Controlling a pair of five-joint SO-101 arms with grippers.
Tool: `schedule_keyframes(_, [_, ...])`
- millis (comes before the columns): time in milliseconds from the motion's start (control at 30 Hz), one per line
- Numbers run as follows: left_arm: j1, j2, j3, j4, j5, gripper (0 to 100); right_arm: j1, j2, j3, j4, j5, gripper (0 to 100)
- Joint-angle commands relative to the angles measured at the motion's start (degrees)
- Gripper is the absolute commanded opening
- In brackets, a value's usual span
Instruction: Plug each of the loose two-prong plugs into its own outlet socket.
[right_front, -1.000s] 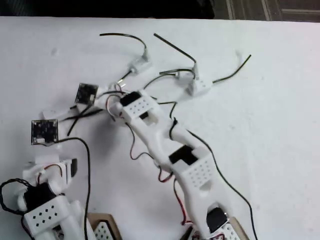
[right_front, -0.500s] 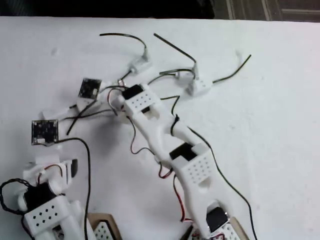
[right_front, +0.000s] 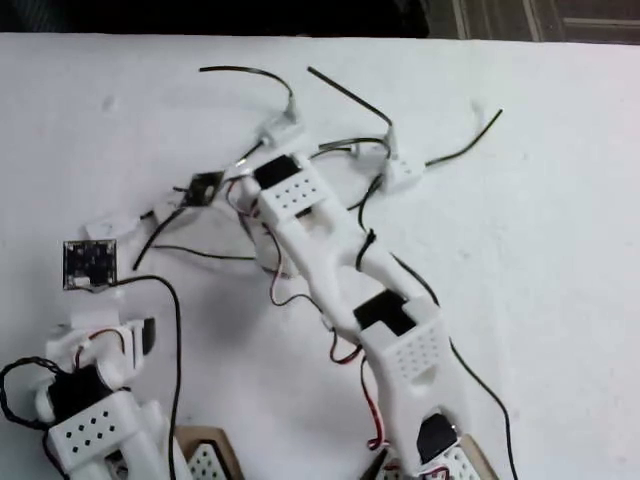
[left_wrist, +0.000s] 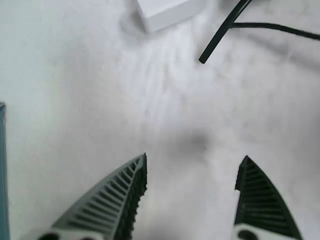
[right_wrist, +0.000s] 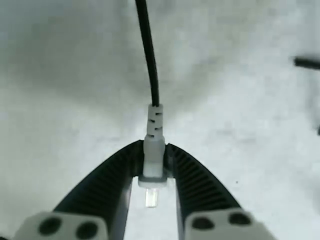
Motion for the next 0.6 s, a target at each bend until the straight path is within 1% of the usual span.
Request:
schedule_keyframes(0, [-0.04, -0.66, -0.26, -1.05, -0.09, 29, 1.36, 0.22, 0.44, 1.19, -0.35, 2.0])
schedule_keyframes(67, [-0.04, -0.66, -0.26, -1.05, -0.09, 29, 1.36, 2.15, 0.35, 1.45, -0.35, 2.6])
schedule_keyframes(200, [-0.04, -0.66, -0.26, -1.05, -0.09, 29, 1.19, 3.91, 0.35, 1.63, -0.35, 10.4])
schedule_keyframes(367, [-0.04, -0.66, -0.26, -1.05, -0.09, 29, 1.19, 4.70, 0.26, 1.63, 3.78, 7.4])
schedule_keyframes(567, [-0.04, -0.66, -0.26, -1.05, -0.09, 29, 1.19, 4.70, 0.44, 1.63, 4.04, 7.0])
